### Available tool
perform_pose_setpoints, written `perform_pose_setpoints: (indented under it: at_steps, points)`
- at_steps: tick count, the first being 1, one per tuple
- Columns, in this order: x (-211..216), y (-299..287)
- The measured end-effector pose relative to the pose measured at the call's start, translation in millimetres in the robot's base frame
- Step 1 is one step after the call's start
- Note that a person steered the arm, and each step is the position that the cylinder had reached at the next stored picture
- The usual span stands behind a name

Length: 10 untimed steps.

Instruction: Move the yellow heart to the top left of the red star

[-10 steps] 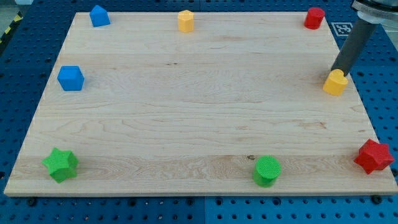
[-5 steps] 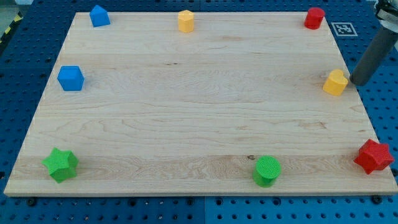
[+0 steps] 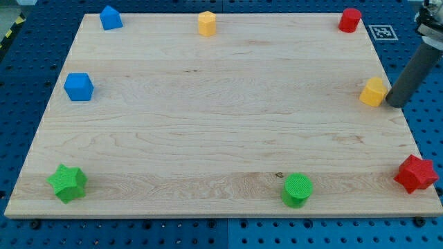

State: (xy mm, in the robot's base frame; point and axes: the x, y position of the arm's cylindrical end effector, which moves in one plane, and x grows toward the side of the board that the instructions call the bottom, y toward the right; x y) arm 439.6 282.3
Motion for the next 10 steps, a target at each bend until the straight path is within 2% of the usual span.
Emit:
perform_pose_setpoints:
  at_steps: [4, 6, 8, 10]
  points:
    - [-4.5, -15.5]
    - [-16.4, -19.5]
    - [-30.4, -49.0]
    - [-58.3, -49.0]
